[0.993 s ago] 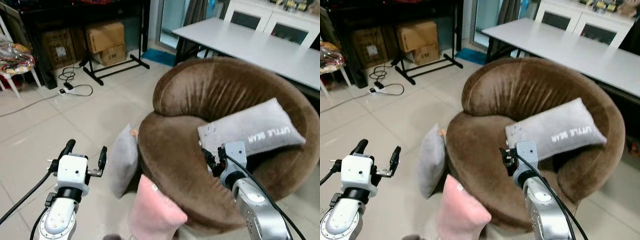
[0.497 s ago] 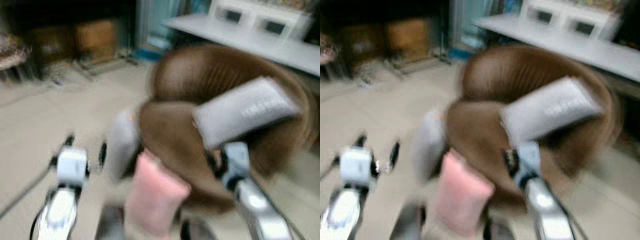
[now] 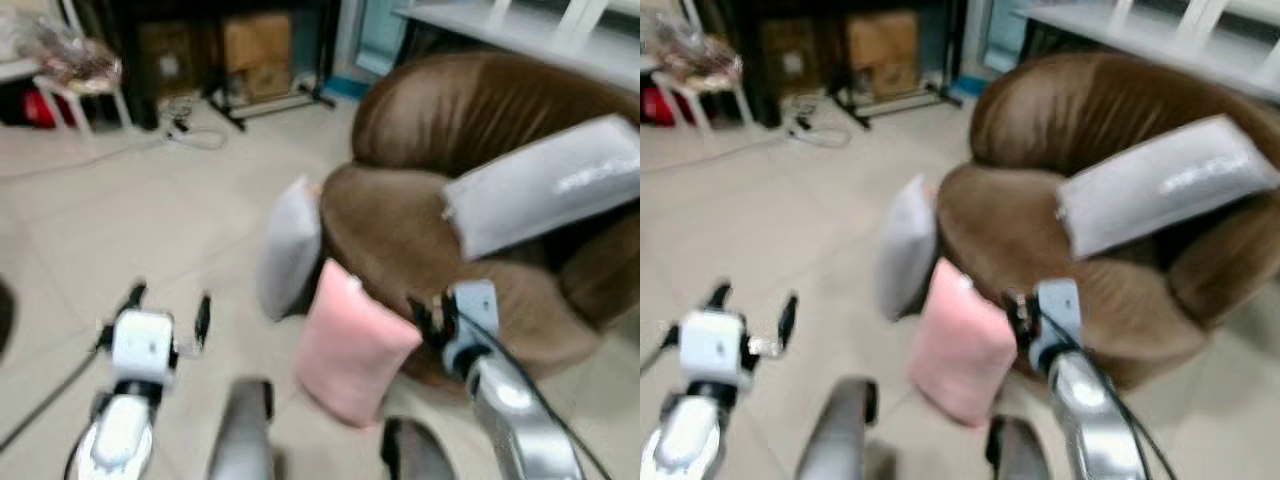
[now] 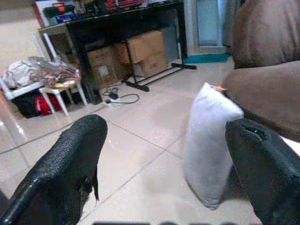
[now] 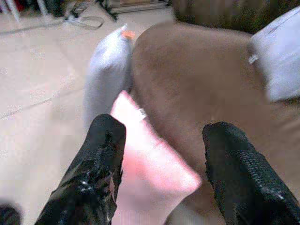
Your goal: Move the pillow to the sofa from floor
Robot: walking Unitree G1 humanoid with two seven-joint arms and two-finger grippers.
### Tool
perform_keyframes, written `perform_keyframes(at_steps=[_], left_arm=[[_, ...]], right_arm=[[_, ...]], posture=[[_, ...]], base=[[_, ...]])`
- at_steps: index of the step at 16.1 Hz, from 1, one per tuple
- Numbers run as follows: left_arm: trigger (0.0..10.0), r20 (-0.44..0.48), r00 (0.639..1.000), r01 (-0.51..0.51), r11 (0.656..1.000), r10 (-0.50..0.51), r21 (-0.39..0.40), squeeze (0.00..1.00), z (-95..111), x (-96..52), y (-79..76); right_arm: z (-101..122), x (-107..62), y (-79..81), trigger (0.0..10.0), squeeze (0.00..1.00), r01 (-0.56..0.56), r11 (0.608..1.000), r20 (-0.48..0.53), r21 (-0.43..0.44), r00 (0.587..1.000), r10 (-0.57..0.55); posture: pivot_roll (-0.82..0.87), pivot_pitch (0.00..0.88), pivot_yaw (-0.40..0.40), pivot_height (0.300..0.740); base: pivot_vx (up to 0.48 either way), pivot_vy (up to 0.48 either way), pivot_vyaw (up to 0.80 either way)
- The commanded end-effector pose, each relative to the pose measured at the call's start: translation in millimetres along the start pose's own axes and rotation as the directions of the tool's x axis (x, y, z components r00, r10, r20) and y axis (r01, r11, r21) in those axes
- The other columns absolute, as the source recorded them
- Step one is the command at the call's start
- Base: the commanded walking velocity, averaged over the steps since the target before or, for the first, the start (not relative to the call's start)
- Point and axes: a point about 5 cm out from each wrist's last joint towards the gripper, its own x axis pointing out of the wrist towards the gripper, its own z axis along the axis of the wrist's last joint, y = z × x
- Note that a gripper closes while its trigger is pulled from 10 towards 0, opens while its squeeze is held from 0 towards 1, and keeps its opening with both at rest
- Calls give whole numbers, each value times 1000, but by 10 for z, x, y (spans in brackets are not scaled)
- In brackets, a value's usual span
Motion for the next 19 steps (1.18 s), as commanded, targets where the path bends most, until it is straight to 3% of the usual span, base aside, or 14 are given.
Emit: perform_keyframes(at_steps=[1,3,5,6,10,14,19], left_arm=[[10000,51,999,13,1000,-13,-5,0,103,61,-2],[10000,58,998,9,1000,-9,-4,0,115,65,42],[10000,69,998,-3,1000,3,2,0,133,82,78],[10000,73,997,-4,1000,4,1,0,143,92,89],[10000,80,996,25,1000,-26,5,0,157,101,99],[10000,83,996,33,999,-33,6,0,159,101,108],[10000,79,996,36,999,-35,-7,0,139,75,79]], right_arm=[[96,3,-27,10000,1000,5,1000,41,-1,999,-5],[87,-15,-26,10000,1000,19,1000,46,1,999,-20],[112,-35,-82,10000,1000,84,993,96,-86,993,-76],[116,-40,-81,10000,1000,57,998,104,-21,993,-54],[102,-54,-110,10000,1000,90,996,106,9,990,-90],[92,-48,-1,10000,1000,13,999,97,-46,995,-8],[66,-36,-32,10000,1000,-13,997,78,-82,997,20]], posture=[[23,7,-73,600],[24,11,-63,600],[25,15,-53,600],[25,17,-48,600],[25,28,-24,600],[28,26,-26,600],[29,26,-36,600]], base=[[360,0,0],[377,0,0],[390,0,0],[386,0,0],[389,0,0],[397,0,400],[230,0,160]])
